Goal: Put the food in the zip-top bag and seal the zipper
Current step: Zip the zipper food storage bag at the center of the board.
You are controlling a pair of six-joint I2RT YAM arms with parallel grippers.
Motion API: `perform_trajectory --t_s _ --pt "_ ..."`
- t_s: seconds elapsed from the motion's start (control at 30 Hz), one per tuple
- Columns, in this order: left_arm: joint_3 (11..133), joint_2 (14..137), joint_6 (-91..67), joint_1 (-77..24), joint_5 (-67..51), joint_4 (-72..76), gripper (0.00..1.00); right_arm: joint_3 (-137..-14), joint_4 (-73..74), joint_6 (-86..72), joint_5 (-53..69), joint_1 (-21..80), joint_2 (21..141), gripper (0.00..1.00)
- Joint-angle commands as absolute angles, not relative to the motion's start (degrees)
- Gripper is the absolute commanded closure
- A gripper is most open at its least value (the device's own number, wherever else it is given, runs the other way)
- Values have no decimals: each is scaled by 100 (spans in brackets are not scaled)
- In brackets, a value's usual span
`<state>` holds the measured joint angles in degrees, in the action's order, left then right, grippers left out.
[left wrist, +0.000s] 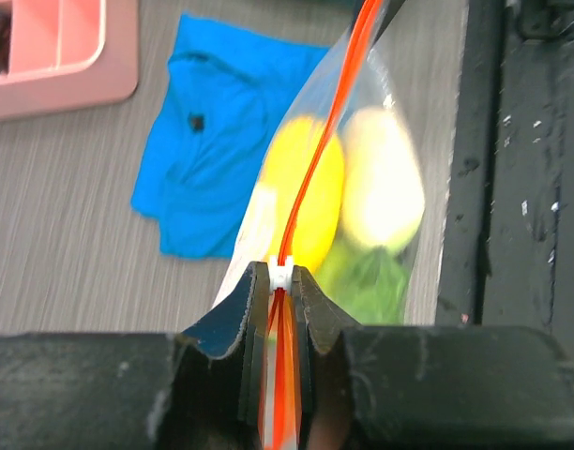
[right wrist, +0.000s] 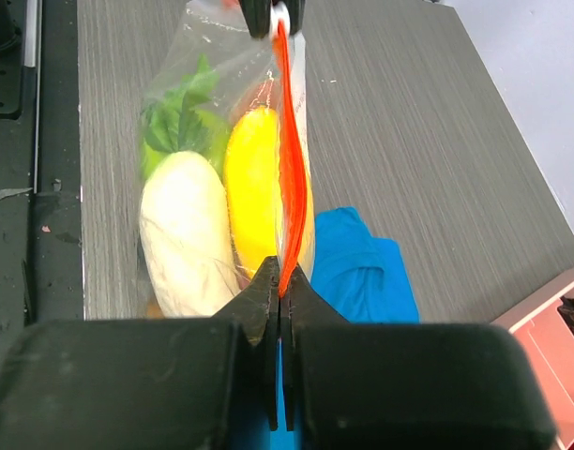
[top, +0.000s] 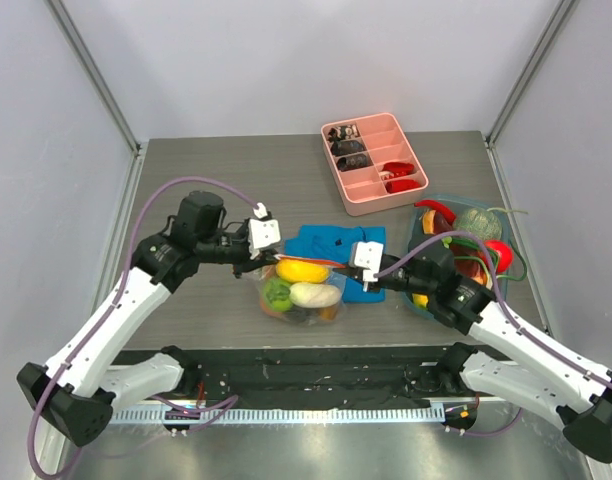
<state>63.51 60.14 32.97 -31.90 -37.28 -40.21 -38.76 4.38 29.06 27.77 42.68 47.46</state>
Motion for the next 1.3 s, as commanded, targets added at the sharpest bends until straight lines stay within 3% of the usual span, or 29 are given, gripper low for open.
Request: perform_trajectory --t_s 0.0,0.37,0.7,0.73,0.8,0.83,0.87,0.9,0.97,1.27 --pt "6363 5669 3726 -2577 -3366 -4613 100 -3806 413 2997 2505 4210 4518 99" --pt "6328 5423 4095 -1539 -3358 -5360 100 -3700 492 3067 2505 4043 4315 99" --pt "6302 5124 4710 -1178 -3120 -6133 99 -3709 510 3067 2601 4017 4324 99" --pt "6293 5028 4868 -1178 -3190 -6196 97 -3744 510 3041 2689 4017 4350 99" --pt "6345 4931 4861 -1169 -3549 -6205 79 -3788 484 2997 2803 4025 4455 99" --pt "6372 4878 4747 -1178 -3707 -6153 65 -3840 466 2988 2943 4025 4491 99" --pt "6442 4861 4633 -1178 -3857 -6065 45 -3858 422 2962 2979 4025 4535 99" --pt "6486 4860 4493 -1169 -4154 -5960 39 -3867 361 2910 2997 4017 4579 99" --pt "6583 4965 4018 -1248 -4358 -5538 31 -3929 290 2918 3102 4017 4710 99" --pt "6917 5975 3454 -2618 -3955 -4457 21 -4096 211 3138 3331 4052 4913 99"
